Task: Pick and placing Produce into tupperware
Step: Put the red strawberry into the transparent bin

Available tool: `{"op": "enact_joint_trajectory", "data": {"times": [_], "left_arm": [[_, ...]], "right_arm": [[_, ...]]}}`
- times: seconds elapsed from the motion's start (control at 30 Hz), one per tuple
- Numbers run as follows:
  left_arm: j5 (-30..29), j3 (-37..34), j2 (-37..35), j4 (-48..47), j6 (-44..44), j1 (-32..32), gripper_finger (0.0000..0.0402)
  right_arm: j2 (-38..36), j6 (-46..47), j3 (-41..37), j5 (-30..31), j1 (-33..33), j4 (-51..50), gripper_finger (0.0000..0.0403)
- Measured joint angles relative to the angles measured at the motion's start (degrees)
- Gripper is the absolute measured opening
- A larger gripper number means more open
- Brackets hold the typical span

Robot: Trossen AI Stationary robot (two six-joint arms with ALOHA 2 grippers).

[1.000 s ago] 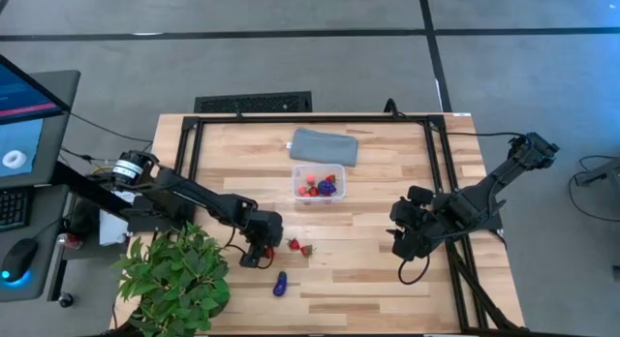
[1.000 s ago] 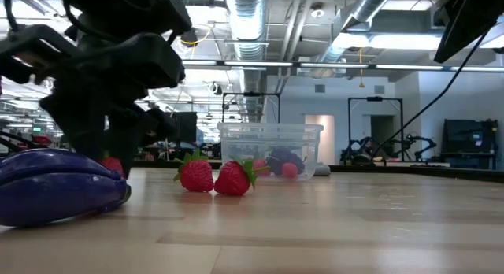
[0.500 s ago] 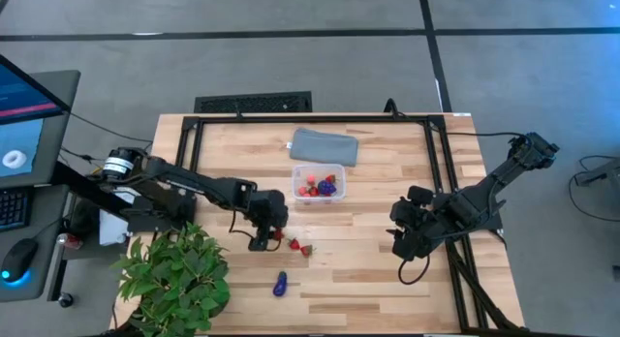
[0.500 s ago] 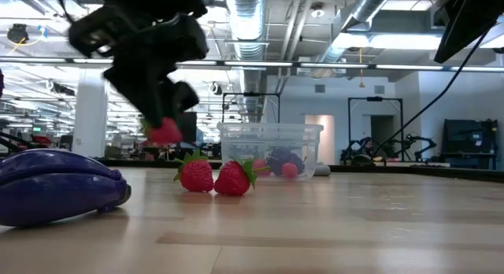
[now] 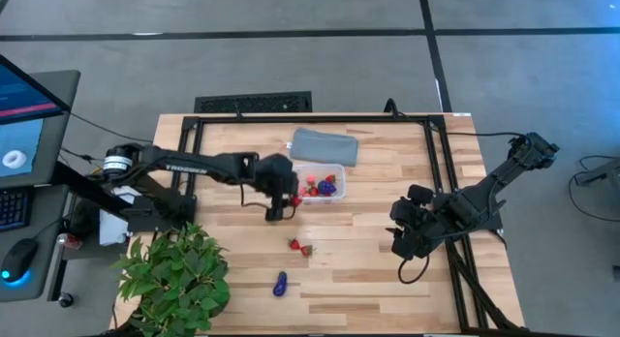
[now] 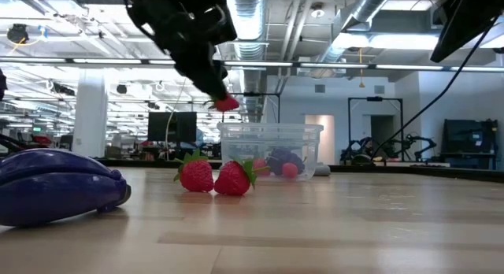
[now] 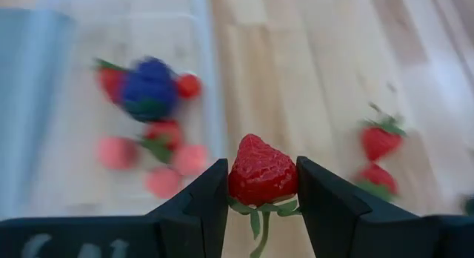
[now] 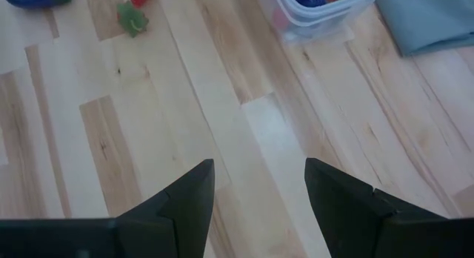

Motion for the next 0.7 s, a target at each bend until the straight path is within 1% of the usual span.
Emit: {"op": "enact_joint_trajectory", "data": {"times": [0.17,0.33,0.4,0.7], "left_arm": [[-0.88,1.7,0.0,1.58,2.3,4.28,0.0131],[-1.02,1.85,1.24,4.67,2.9,7.26,0.0131],[-0.76,2.06,2.92,8.32,2.82,7.74,0.0131],[0.53,1.86,9.19,12.41,1.16,9.08,0.0131]], "right_arm": [[0.0,0.01,0.0,0.93,-0.01,0.02,0.0235],[0.0,0.0,0.0,2.78,-0.33,0.05,0.0235],[0.02,-0.04,0.0,2.97,-0.78,0.15,0.0235],[0.01,-0.51,0.02,3.01,-2.01,0.3,0.0235]]}}
